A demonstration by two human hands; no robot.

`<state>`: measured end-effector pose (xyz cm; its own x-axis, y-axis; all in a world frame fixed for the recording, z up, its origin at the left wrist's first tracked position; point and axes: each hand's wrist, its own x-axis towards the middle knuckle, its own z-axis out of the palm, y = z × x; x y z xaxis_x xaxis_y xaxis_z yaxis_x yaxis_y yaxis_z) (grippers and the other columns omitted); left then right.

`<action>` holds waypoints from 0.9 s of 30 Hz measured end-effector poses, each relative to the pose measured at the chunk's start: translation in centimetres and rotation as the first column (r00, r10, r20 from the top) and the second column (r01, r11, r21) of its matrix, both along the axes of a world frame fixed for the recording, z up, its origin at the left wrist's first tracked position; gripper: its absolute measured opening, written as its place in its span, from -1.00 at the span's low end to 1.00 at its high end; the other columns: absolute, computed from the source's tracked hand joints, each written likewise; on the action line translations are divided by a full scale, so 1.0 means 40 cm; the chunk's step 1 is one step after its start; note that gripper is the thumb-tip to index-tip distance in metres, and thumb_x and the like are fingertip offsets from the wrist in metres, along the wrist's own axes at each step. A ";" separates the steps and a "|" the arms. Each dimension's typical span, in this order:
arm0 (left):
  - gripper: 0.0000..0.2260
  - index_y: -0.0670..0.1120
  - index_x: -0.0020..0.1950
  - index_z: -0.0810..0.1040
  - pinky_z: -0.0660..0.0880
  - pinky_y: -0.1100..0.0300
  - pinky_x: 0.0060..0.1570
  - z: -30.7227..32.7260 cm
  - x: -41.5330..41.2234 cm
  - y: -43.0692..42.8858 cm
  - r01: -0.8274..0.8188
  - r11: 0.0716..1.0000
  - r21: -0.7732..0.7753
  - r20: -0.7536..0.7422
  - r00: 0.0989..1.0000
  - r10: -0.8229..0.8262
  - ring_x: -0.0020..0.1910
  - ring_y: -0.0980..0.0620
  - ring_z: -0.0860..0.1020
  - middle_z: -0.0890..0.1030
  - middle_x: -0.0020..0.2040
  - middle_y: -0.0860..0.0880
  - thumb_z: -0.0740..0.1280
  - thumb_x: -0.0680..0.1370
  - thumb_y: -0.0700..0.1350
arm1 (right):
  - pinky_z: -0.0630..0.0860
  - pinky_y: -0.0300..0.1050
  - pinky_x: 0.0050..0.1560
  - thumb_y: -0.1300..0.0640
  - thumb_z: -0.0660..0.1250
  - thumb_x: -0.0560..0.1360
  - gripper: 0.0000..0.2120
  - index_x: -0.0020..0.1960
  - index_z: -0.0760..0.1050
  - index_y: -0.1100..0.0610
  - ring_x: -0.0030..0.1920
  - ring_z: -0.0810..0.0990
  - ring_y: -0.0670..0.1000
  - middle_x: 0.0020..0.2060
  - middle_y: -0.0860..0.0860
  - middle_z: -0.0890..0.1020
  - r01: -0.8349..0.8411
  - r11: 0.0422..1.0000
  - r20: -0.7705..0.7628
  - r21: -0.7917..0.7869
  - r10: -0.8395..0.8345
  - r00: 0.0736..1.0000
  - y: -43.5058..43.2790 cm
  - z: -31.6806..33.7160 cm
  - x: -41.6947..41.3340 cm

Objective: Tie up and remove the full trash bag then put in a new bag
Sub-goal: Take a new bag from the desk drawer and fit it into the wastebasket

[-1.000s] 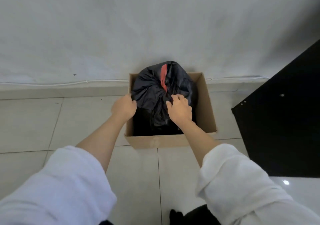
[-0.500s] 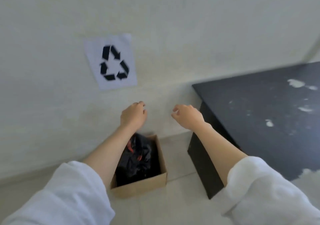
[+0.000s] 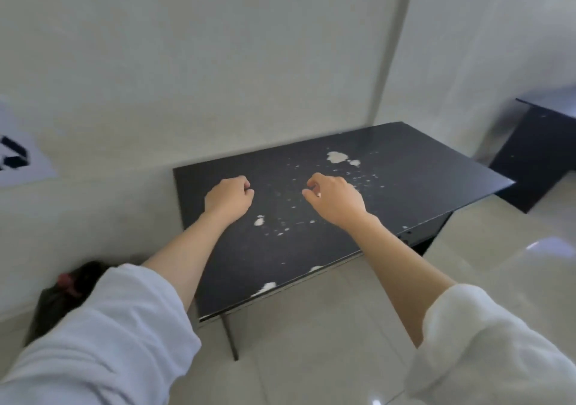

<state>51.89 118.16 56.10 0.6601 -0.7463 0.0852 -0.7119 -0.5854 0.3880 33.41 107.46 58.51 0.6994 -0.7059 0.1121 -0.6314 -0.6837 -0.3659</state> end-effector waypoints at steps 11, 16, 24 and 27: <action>-0.74 -0.04 0.25 0.51 0.52 0.04 0.05 -0.199 -0.522 -0.775 0.087 0.996 0.014 -0.140 0.987 -0.085 0.12 -0.05 0.54 0.59 0.16 -0.02 0.17 0.61 -0.04 | 0.51 -0.04 -0.01 -0.06 0.13 0.61 -0.68 0.25 0.45 0.08 0.08 0.56 0.12 0.13 0.03 0.60 0.139 0.981 -0.078 0.135 -0.130 0.988 -0.755 -0.205 -0.540; -0.72 -0.06 0.29 0.48 0.49 0.05 0.06 -0.305 -0.772 -1.035 0.148 0.987 0.068 -0.211 0.969 -0.131 0.14 -0.04 0.51 0.51 0.22 -0.02 0.18 0.61 -0.06 | 0.45 -0.05 -0.03 -0.07 0.12 0.61 -0.67 0.22 0.47 0.10 0.10 0.54 0.13 0.12 0.06 0.59 0.185 0.953 -0.161 0.240 -0.149 0.976 -1.032 -0.319 -0.719; -0.64 -0.07 0.36 0.45 0.32 0.00 0.24 -0.568 -1.042 -1.263 -0.075 0.996 0.042 0.014 0.997 0.074 0.35 -0.07 0.38 0.46 0.34 -0.03 0.20 0.60 0.03 | 0.17 0.06 0.43 -0.03 0.11 0.63 -0.52 0.51 0.18 0.07 0.55 0.00 0.05 0.54 0.02 0.13 -0.159 0.982 -0.190 0.107 0.177 0.966 -1.349 -0.559 -0.895; -0.62 -0.07 0.21 0.56 0.36 -0.04 0.20 -0.641 -1.081 -1.296 -0.184 0.979 -0.085 0.207 0.958 0.198 0.25 -0.12 0.48 0.55 0.22 -0.05 0.16 0.57 0.13 | 0.05 0.06 0.49 -0.04 0.08 0.64 -0.52 0.53 0.14 0.03 0.56 -0.03 0.01 0.55 -0.01 0.11 -0.256 0.966 -0.151 0.045 0.259 0.954 -1.431 -0.634 -0.928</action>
<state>8.63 66.33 30.44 0.7508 -0.5967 0.2832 -0.6598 -0.6973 0.2801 -3.69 50.24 33.16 0.8652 -0.5007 -0.0269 -0.4853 -0.8226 -0.2964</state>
